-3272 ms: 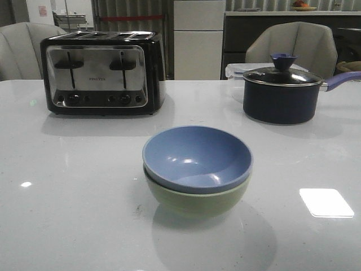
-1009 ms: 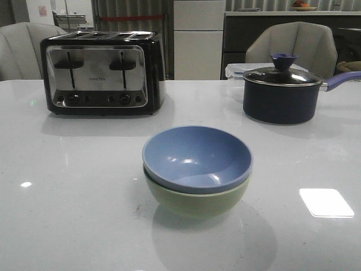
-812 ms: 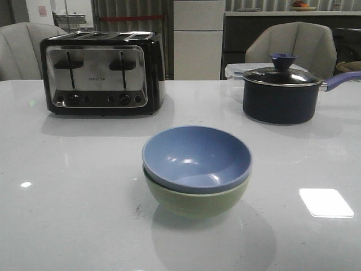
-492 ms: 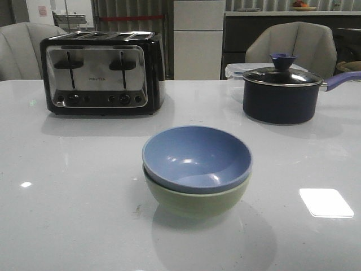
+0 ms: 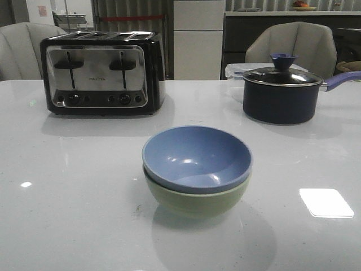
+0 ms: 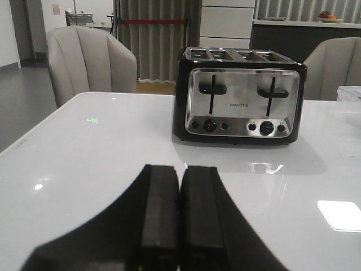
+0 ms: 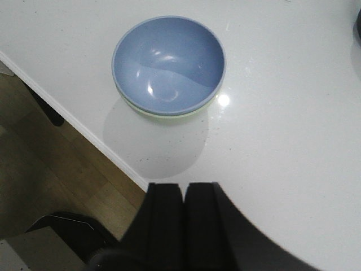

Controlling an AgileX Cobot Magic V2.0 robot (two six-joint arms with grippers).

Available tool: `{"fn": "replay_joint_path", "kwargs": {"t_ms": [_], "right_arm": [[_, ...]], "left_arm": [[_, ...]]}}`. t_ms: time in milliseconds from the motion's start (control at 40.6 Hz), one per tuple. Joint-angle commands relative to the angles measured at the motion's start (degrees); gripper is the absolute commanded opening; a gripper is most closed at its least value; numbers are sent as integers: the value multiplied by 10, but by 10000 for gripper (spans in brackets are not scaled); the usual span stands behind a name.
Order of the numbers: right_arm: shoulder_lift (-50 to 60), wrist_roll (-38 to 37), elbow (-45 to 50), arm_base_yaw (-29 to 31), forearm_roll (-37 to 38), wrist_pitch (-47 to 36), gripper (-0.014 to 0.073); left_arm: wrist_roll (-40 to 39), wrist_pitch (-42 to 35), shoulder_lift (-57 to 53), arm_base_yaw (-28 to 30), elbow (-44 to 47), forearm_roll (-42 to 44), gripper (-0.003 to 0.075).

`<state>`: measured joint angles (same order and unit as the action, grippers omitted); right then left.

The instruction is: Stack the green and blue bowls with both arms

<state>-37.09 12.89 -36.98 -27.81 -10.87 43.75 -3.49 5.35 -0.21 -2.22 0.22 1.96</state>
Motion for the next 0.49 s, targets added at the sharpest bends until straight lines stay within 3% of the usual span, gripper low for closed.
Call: {"fn": "replay_joint_path", "kwargs": {"t_ms": [0,148,467], "right_arm": [[10,7,-10,1,-3,-37,57],[58,7,21,65,1,-58,57],[250,7,179,249,0,-224,57]], "left_arm": [[-6,-53,-12,-5,2,-1,93],[-6,-53,-12,-5,2,-1,93],[-6,-53,-12,-5,2,-1,93]]}}
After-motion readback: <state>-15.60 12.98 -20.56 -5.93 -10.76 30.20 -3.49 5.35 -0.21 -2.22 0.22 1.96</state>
